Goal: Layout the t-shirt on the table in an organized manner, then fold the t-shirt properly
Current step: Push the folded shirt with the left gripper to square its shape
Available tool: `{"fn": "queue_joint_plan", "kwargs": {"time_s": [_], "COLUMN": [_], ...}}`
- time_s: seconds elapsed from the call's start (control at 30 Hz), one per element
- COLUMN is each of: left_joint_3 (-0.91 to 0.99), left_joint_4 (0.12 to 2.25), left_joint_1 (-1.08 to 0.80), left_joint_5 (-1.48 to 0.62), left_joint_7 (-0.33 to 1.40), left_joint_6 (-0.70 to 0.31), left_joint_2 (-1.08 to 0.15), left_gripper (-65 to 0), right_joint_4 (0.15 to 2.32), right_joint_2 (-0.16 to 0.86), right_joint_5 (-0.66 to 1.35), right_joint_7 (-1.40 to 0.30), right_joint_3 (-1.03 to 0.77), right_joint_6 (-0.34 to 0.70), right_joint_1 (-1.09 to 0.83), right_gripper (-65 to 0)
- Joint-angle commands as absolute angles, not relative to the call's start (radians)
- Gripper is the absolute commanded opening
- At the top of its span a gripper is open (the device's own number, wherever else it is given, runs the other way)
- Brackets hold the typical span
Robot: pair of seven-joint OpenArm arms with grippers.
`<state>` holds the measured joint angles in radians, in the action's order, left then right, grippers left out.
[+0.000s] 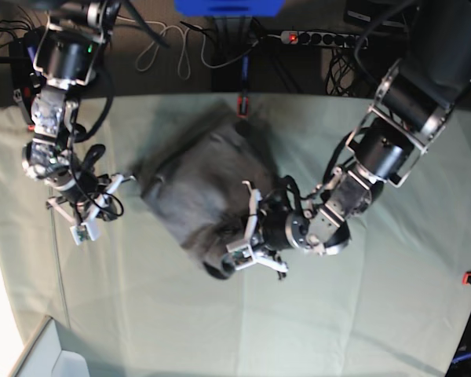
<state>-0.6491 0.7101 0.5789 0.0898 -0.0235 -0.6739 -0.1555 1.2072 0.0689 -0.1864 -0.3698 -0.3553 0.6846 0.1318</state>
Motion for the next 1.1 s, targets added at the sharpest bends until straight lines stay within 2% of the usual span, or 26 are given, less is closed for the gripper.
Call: {"fn": "queue_joint_plan", "kwargs": {"time_s": [0.0, 0.13, 0.37, 0.63, 0.87, 1.07], "left_joint_3": [-0.644, -0.644, -0.645, -0.648, -0.837, -0.843], "left_joint_4": [0.705, 0.684, 0.673, 0.650, 0.645, 0.642], "left_joint_1": [0.630, 0.638, 0.639, 0.674, 0.699, 0.711], "left_joint_5": [0.074, 0.068, 0.074, 0.074, 0.074, 0.074], "left_joint_7": [-0.050, -0.051, -0.051, -0.054, -0.054, -0.053], "left_joint_6": [-0.667, -0.667, -0.667, -0.668, -0.668, -0.654], "left_joint_2": [-0.145, -0.143, -0.143, -0.079, -0.033, -0.021], "left_gripper": [-65.0, -65.0, -65.0, -65.0, -65.0, -64.9], "right_joint_4": [1.198, 1.124, 1.118, 1.307, 1.451, 1.463], "right_joint_2": [0.073, 0.064, 0.061, 0.065, 0.096, 0.094], "right_joint_5": [-0.174, -0.174, -0.173, -0.173, -0.174, -0.174], "right_joint_7": [-0.348, -0.348, -0.348, -0.348, -0.348, -0.348], "right_joint_3": [-0.357, -0.305, -0.145, -0.122, -0.340, -0.489], "right_joint_6": [0.698, 0.698, 0.698, 0.698, 0.698, 0.698], "right_joint_1": [0.160, 0.183, 0.156, -0.004, -0.071, -0.088], "right_gripper": [-65.0, -65.0, -65.0, -65.0, -65.0, -65.0]}}
